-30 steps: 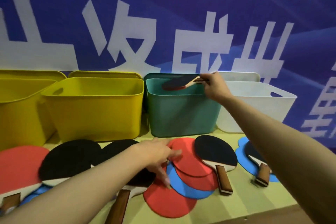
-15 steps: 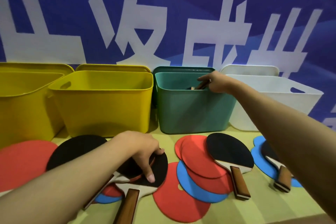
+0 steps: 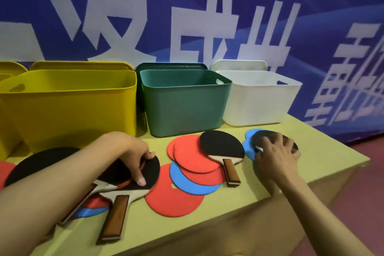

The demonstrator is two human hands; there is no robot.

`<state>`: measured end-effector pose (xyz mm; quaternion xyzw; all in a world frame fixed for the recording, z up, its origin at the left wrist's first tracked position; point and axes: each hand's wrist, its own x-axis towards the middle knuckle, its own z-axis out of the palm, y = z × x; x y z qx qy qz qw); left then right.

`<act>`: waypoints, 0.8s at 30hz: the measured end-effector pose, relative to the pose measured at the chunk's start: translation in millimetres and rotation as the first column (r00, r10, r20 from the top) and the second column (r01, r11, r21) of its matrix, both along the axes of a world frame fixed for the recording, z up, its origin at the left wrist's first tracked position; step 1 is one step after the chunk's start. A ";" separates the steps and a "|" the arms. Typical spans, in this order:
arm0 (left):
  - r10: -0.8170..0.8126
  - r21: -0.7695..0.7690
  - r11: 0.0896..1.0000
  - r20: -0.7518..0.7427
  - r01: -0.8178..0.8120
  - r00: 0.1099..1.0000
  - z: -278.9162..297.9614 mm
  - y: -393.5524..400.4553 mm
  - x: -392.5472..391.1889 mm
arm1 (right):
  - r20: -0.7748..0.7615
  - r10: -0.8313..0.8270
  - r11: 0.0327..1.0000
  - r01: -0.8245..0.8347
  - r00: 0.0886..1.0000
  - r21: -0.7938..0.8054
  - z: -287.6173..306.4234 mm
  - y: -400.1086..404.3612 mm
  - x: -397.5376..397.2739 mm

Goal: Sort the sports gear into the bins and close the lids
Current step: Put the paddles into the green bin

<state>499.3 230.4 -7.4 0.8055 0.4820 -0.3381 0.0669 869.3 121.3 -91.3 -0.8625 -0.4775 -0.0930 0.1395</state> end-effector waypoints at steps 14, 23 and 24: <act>0.061 0.016 0.998 -0.004 -0.061 0.998 -1.4 -0.8 3.3 | -0.107 -0.065 0.995 0.072 0.992 0.071 -38.5 -5.0 -6.2; 0.061 0.037 0.997 0.008 -0.061 0.998 -6.4 -2.1 -0.3 | -0.180 -0.252 0.933 0.288 0.951 0.214 -37.4 -11.9 -19.5; 0.062 0.036 0.997 0.011 -0.062 0.998 -6.8 -1.8 -0.3 | -0.205 -0.255 0.927 0.299 0.945 0.228 -38.4 -11.8 -19.9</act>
